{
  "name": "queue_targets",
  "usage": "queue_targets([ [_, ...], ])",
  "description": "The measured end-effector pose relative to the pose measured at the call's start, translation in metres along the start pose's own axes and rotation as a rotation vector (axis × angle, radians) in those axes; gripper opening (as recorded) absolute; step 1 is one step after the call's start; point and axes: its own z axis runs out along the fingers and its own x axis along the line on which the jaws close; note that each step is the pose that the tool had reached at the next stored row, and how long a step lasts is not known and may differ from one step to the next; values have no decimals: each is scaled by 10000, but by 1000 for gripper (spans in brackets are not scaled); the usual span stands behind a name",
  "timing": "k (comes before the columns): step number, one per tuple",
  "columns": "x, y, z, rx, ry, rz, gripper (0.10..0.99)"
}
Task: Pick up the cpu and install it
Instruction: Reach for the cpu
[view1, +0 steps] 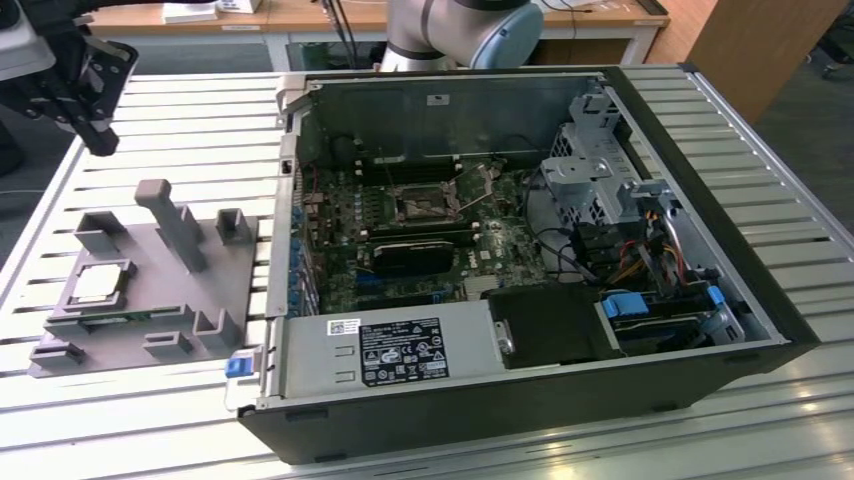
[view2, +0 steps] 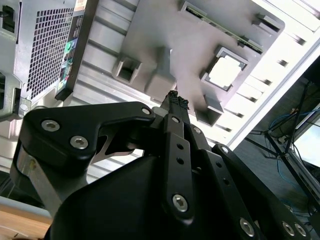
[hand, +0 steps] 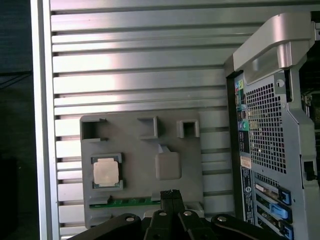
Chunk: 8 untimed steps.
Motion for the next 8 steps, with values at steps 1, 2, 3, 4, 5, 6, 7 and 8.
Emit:
queue_targets([
  [1,5,0,0,0,0,0,106],
  [2,9,-1,0,0,0,0,106],
  [3,13,-1,1,0,-1,0,106],
  [4,18,-1,1,0,0,0,106],
  [5,21,-2,1,0,0,0,106],
  [6,26,-2,1,0,0,0,106],
  [7,29,-2,1,0,0,0,106],
  [8,33,-2,1,0,1,0,106],
])
